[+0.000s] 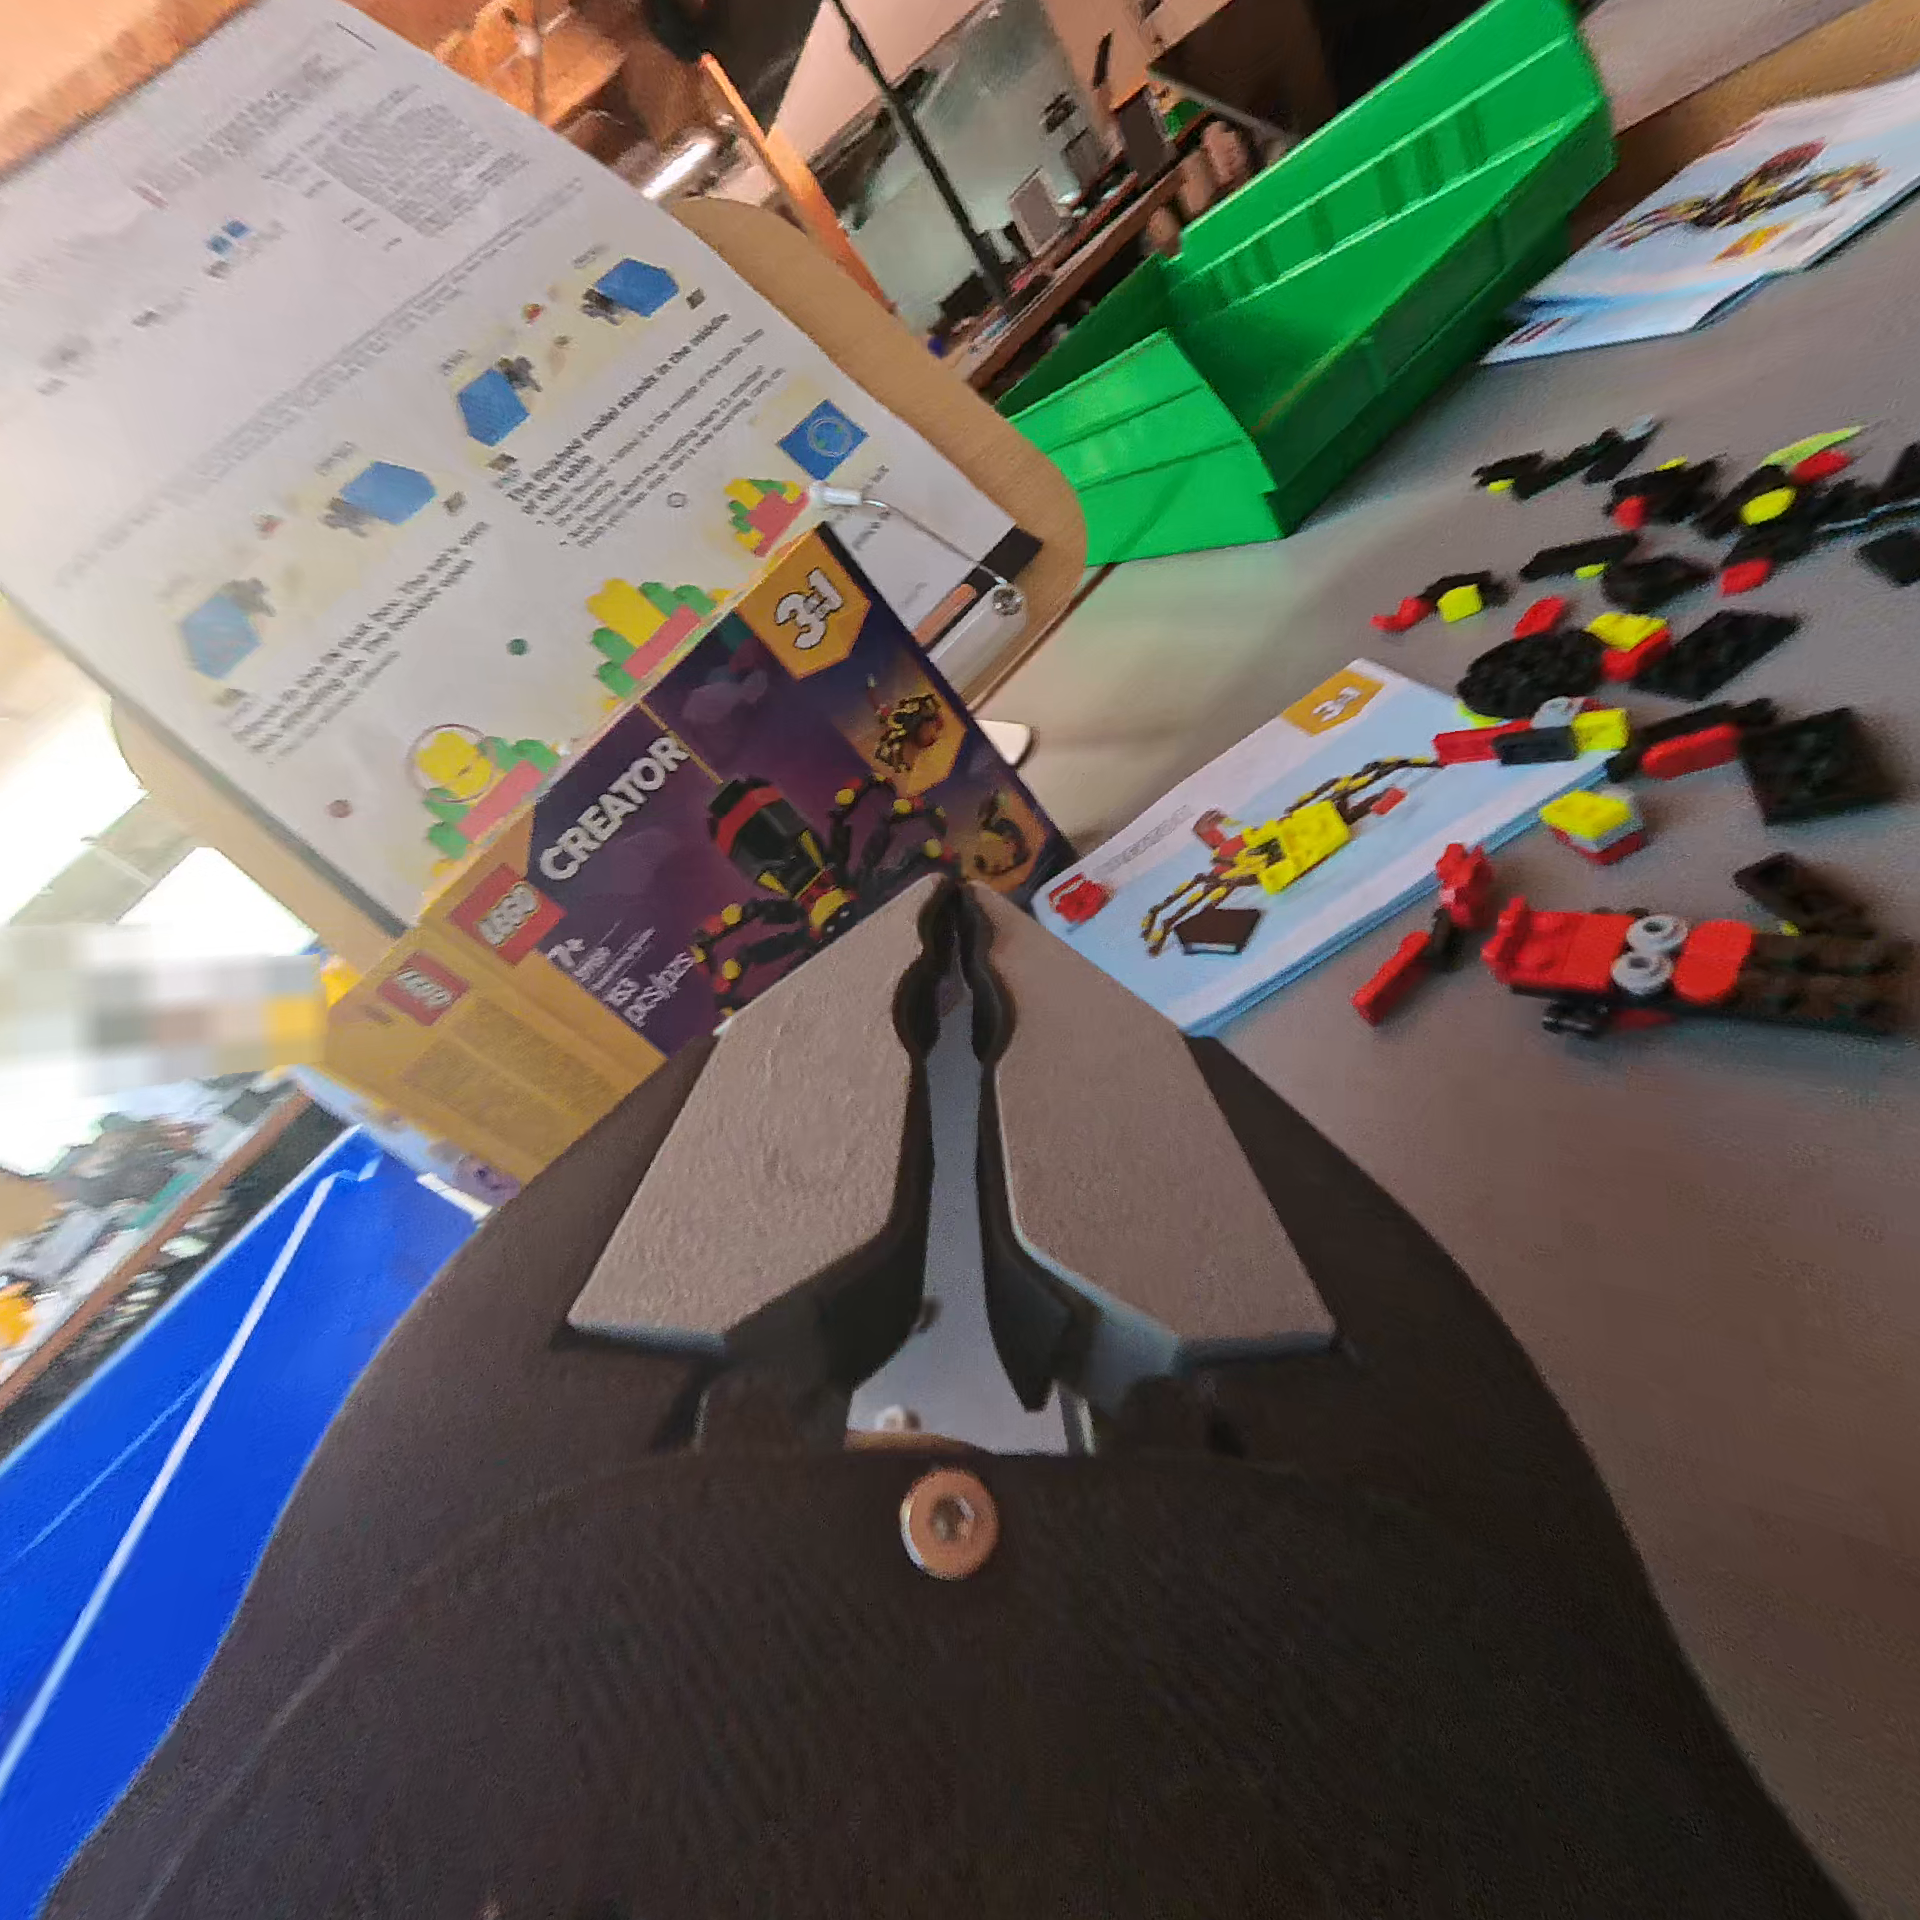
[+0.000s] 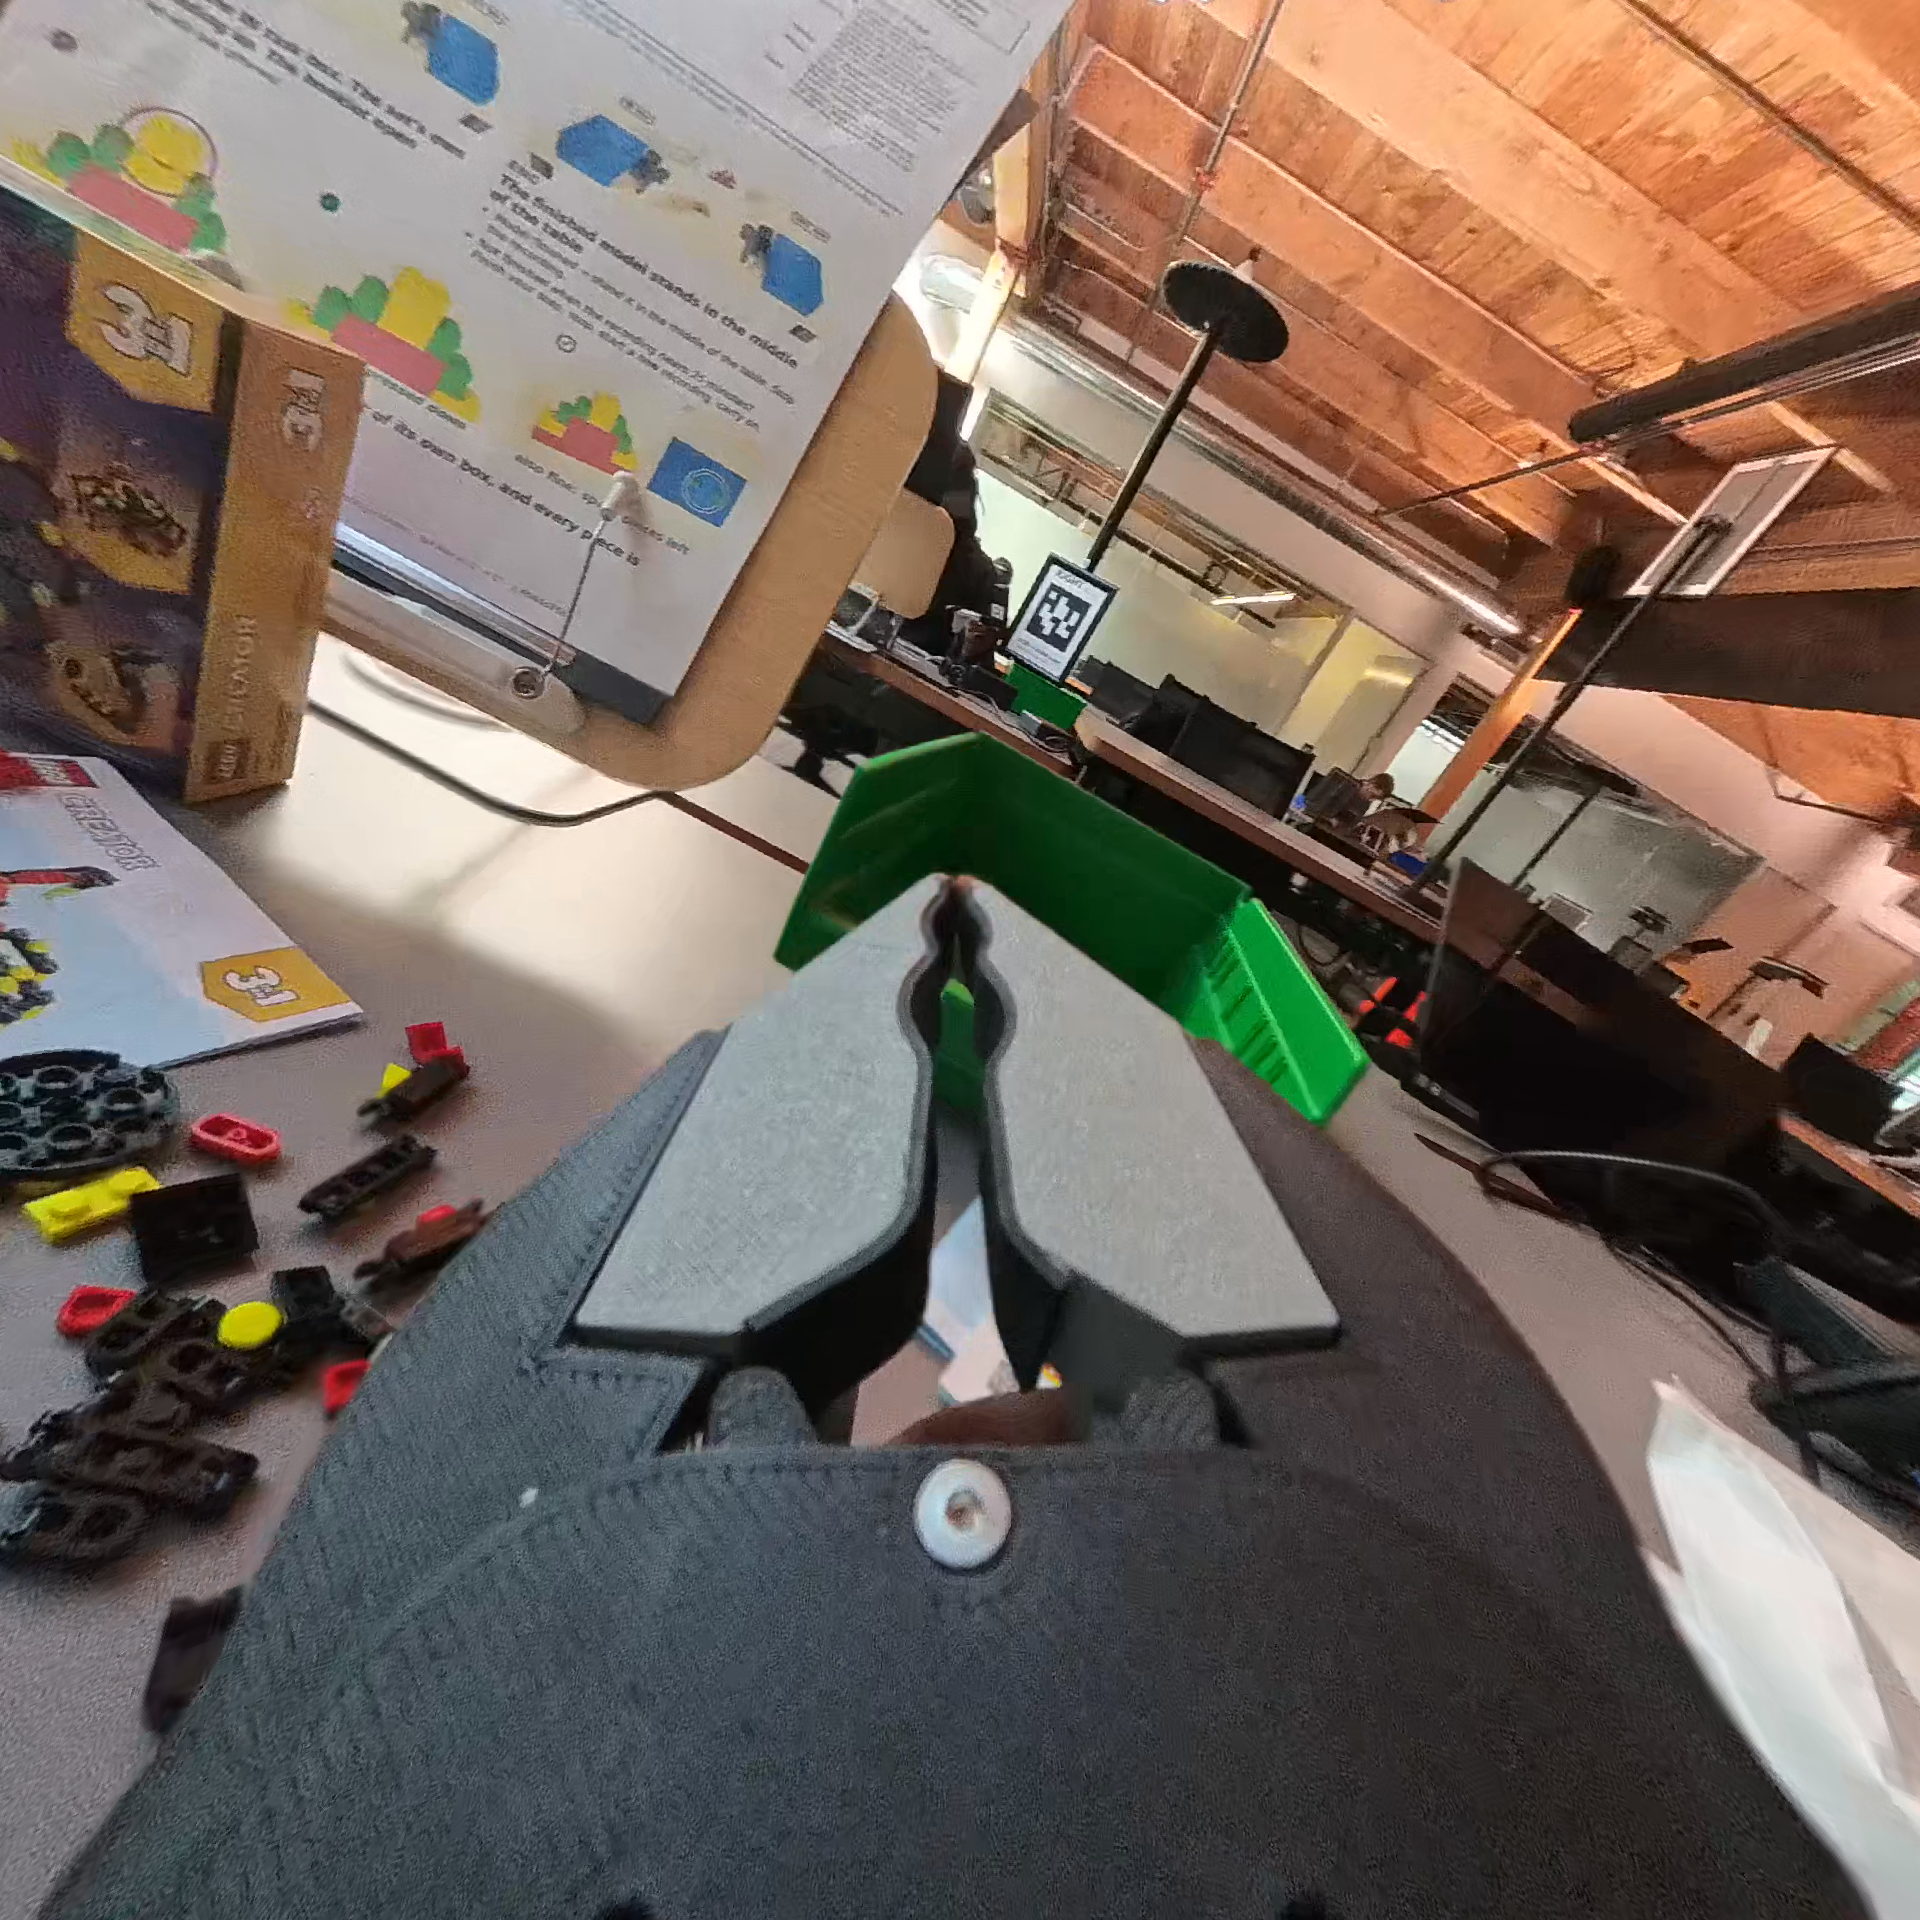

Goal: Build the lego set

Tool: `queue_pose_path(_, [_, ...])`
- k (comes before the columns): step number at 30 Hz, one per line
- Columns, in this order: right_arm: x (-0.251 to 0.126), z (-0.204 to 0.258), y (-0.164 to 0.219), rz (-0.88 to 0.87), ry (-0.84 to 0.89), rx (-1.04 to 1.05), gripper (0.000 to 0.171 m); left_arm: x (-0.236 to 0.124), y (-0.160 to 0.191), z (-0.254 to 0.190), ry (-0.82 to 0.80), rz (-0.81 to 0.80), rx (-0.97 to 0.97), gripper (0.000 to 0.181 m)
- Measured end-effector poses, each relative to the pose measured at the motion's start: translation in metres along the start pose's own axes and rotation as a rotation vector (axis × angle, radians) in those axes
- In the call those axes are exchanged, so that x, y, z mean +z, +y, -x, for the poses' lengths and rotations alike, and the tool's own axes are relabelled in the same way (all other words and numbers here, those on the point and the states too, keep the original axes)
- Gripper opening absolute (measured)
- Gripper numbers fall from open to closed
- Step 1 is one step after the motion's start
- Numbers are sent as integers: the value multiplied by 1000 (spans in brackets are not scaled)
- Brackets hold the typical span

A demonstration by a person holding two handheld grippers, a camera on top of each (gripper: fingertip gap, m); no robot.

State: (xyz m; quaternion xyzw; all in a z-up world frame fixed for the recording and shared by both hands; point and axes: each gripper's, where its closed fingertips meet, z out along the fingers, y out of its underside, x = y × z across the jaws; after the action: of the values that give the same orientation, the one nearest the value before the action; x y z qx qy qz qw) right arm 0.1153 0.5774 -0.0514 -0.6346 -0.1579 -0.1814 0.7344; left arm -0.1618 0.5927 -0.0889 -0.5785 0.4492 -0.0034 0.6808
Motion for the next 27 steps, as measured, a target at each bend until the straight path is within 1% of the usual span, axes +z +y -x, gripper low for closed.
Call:
queue_pose_path(3, [-26,-13,-2,1,88,-77,0,-17,-3,3,-101,9,51,0])
queue_pose_path(6, [-55,-21,-14,-32,162,-113,0,-38,-6,10,-210,21,99,0])
queue_pose_path(7, [-64,-22,-16,-39,168,-107,0,-44,-4,12,-234,30,94,0])
queue_pose_path(9, [-78,-18,-13,-15,155,-98,0,-53,5,10,-223,84,69,0])
queue_pose_path(11, [-86,-10,-7,23,118,-135,0,-63,10,8,-236,125,100,0])
queue_pose_path(13, [-88,5,7,95,42,-200,0,-69,12,-2,-216,154,163,0])
queue_pose_path(14, [-88,9,12,123,30,-241,0,-71,14,-8,-207,175,202,0])
queue_pose_path(16, [-87,15,12,119,20,-282,0,-71,18,-18,-182,212,272,0])
queue_pose_path(21, [-80,27,15,115,-50,-290,0,-60,35,-36,-88,297,382,0])
queue_pose_path(24, [-68,28,19,103,-80,-319,0,-51,42,-35,-62,299,423,0])
queue_pose_path(27, [-47,30,29,109,-111,-370,0,-37,58,-17,-80,349,424,0])
